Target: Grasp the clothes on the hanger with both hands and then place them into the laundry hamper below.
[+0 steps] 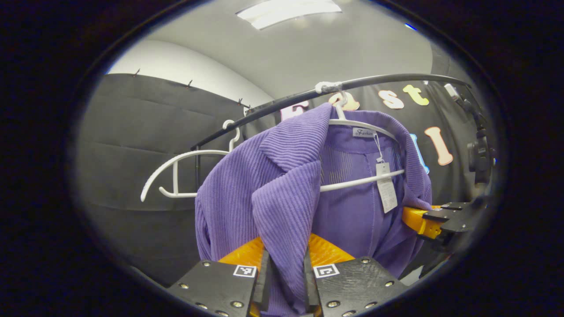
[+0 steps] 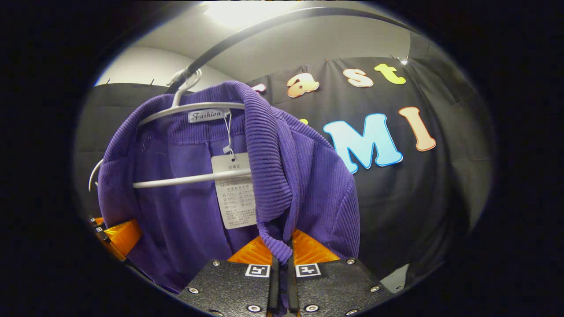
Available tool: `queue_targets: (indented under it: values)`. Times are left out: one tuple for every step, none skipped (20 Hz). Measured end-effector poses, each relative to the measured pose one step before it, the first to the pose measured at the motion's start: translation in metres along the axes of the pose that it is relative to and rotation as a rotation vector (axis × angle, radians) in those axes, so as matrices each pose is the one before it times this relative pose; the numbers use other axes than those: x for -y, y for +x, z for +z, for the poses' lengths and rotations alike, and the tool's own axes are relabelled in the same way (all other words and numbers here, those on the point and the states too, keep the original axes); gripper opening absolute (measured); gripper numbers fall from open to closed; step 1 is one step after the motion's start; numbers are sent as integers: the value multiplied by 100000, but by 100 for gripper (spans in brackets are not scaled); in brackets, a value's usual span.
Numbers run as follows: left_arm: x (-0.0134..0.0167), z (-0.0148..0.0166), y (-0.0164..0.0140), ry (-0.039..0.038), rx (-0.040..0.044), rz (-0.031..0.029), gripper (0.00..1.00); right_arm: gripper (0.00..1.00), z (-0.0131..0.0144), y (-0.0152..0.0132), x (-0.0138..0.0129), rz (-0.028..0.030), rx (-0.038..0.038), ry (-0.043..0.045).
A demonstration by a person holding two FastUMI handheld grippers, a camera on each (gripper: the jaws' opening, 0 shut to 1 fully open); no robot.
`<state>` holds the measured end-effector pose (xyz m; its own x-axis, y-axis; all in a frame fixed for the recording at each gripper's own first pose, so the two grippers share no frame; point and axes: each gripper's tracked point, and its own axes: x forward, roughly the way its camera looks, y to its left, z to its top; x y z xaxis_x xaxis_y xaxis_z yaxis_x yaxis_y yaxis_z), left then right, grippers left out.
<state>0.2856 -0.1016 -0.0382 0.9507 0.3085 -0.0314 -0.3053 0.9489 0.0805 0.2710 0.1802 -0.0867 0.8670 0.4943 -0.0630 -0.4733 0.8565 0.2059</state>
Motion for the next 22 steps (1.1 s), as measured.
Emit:
queue_targets:
  values:
    - [-1232,214,180,1262,306,4132,15,5,751,-436,353,-815,2048,-1765]
    - [123,47,-101,613,-151,-1113,0,5,887,-345,367,-1433,2744,-2450]
    - [268,248,94,-387,-448,-1798,6,5,1142,-321,461,-1419,3205,-2598]
    - [-92,287,-206,-421,417,-653,6,5,1049,-162,354,-1382,2922,-2138]
    - [-308,372,-110,-335,536,-144,11,5,1000,-79,385,-1135,2484,-1286]
    - [-583,689,-69,-222,868,439,6,5,1061,-11,241,-721,2126,-678]
    - [-317,507,-383,-151,752,562,6,5,1058,30,368,-1017,2328,-709]
    - [-454,653,-430,-286,880,264,6,5,1083,-65,461,-1375,2648,-827]
    - [-505,804,-442,-468,850,332,6,5,1132,76,568,-1237,2847,-762]
    - [-585,861,-506,-454,1536,534,6,5,1025,98,456,-1357,2388,-836]
    - [-505,917,-282,88,1193,402,7,5,1107,160,542,-1145,2585,-736]
    - [-695,599,-159,175,953,751,11,5,1037,291,573,-1148,2321,-845]
    - [-590,586,123,290,751,320,11,5,905,319,497,-1024,2355,-1110]
    - [-713,416,228,243,347,816,11,5,795,348,588,-974,2074,-1380]
    - [-656,387,54,296,75,768,11,5,593,550,613,-754,2076,-1253]
    - [-731,345,-69,427,258,938,11,5,543,505,346,-535,1841,-1627]
    - [-812,468,238,763,518,978,11,5,527,462,327,-388,1659,-1727]
    - [-665,421,-28,1059,784,910,11,5,339,292,183,-133,1414,-1659]
    - [-837,611,177,1602,1262,1285,11,5,221,304,217,-203,1101,-1713]
    - [-771,609,249,1660,1472,895,10,3,191,341,279,-274,829,-1478]
    - [-736,439,431,1027,594,324,6,3,28,285,164,-302,571,-1077]
    - [-460,116,529,333,2,245,6,3,-110,383,195,-294,326,-706]
